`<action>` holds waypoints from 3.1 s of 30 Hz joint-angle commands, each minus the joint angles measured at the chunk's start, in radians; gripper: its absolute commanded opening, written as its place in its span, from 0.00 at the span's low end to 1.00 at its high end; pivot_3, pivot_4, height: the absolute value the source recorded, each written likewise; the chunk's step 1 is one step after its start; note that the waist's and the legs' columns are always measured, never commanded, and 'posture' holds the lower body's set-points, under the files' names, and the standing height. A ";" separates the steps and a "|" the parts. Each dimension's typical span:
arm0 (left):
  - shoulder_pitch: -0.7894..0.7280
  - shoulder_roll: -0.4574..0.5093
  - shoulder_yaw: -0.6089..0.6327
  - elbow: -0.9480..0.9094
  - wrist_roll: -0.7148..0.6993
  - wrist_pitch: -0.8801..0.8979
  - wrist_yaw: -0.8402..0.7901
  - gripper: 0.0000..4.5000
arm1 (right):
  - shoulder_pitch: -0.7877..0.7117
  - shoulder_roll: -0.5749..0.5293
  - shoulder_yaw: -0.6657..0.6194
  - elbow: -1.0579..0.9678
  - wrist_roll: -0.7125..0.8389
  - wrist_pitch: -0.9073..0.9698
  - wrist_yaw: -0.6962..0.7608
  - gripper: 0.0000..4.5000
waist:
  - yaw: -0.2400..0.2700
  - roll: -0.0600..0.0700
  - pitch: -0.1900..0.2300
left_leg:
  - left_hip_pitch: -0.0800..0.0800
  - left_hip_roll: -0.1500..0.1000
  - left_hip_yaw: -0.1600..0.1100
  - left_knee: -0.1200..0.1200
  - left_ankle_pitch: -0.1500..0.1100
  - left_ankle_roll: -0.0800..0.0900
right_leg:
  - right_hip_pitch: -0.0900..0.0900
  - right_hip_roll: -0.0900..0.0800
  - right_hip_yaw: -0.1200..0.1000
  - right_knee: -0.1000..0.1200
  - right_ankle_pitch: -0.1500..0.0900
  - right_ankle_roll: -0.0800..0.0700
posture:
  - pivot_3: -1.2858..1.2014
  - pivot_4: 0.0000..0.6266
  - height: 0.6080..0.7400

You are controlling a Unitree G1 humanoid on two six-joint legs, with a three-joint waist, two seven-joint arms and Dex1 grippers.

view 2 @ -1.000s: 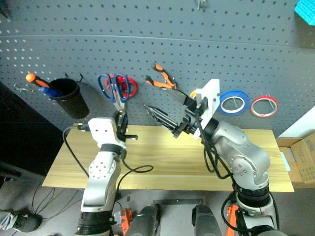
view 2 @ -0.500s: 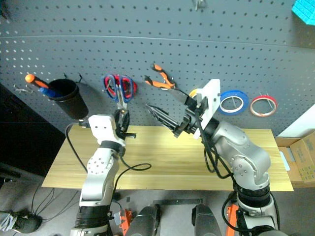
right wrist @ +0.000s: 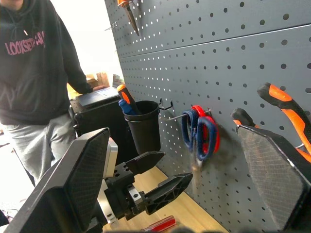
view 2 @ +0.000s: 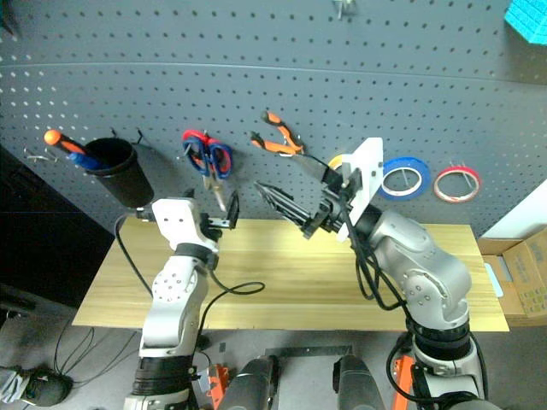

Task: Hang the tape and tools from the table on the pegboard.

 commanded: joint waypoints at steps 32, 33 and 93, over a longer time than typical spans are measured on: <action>0.145 0.268 0.050 -0.112 -0.017 0.637 -0.107 0.99 | 0.153 -0.003 0.336 0.006 -0.313 -0.097 0.010 1.00 | -0.002 0.000 0.008 | 0.002 0.001 -0.001 -0.001 0.000 0.001 | 0.001 0.000 -0.001 0.000 -0.004 0.004 | 0.58 0.45 1.00; 0.154 0.295 0.042 -0.114 -0.024 0.667 -0.134 0.99 | 0.152 0.008 0.340 0.004 -0.318 -0.092 0.005 1.00 | -0.003 0.001 0.014 | 0.002 0.001 -0.001 -0.001 0.000 0.001 | 0.001 0.000 -0.001 0.000 -0.004 0.004 | 0.58 0.47 1.00; -0.190 0.482 -0.058 0.544 0.019 0.449 -0.405 0.91 | 0.271 0.102 0.301 -0.106 -0.296 0.033 -0.081 1.00 | -0.019 0.006 0.134 | -0.019 0.014 0.002 -0.005 0.000 -0.002 | -0.025 0.004 -0.001 0.003 -0.007 -0.001 | 0.56 0.64 1.00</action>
